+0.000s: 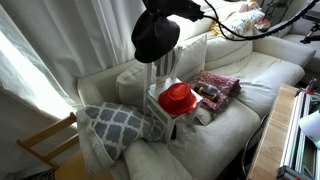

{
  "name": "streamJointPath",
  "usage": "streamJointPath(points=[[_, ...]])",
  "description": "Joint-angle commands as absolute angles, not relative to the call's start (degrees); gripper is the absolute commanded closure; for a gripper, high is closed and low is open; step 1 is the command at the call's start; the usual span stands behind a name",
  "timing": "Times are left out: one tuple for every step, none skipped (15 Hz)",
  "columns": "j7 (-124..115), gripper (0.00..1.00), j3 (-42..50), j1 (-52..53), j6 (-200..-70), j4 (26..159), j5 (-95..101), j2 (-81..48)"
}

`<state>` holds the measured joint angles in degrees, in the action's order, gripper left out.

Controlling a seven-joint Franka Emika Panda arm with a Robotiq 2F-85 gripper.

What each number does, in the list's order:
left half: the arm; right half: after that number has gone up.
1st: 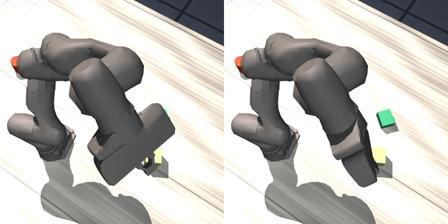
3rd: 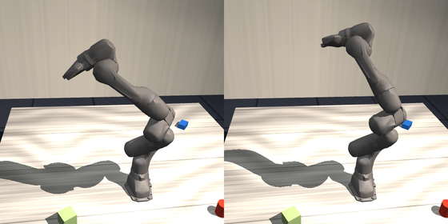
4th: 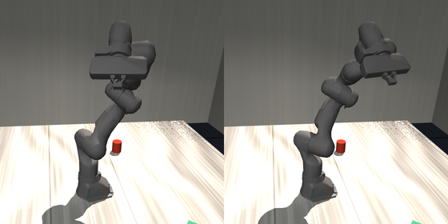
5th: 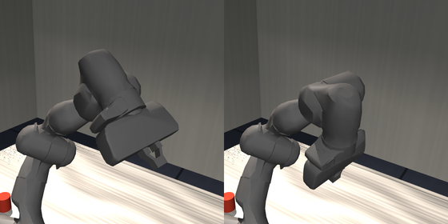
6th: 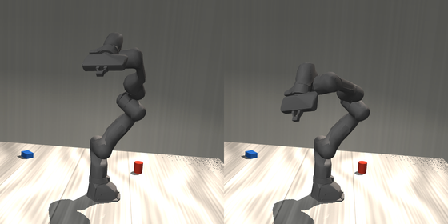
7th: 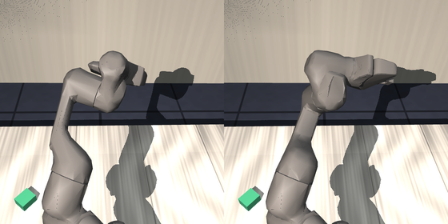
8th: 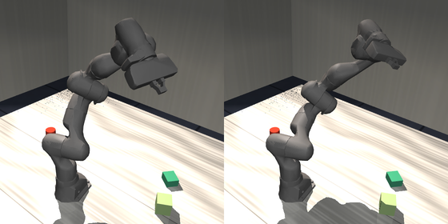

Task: Hang the black hat on the left side of the backrest of the white chair and then hang the red hat on the right side of the backrest of the white chair

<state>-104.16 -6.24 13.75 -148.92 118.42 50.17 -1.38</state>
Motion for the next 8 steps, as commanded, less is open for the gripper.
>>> streamJointPath(points=[[-110.76, 0.98, -5.99, 14.05, -150.20, 113.96, 56.56, -6.96], [-111.87, 0.98, -5.89, 14.11, -150.61, 113.25, 57.60, -8.11], [-112.84, 0.98, -5.83, 14.15, -151.01, 112.50, 58.57, -9.22], [-113.59, 0.98, -5.82, 14.23, -151.03, 111.89, 59.21, -10.13], [-114.43, 0.98, -5.75, 14.28, -151.02, 111.20, 60.03, -10.98], [-111.36, 0.93, -6.23, 13.84, -149.88, 113.36, 57.31, -8.62], [-111.94, 0.93, -6.23, 13.86, -149.91, 112.69, 57.88, -9.50], [-112.24, 0.93, -6.23, 13.86, -149.94, 112.22, 58.15, -10.11]])
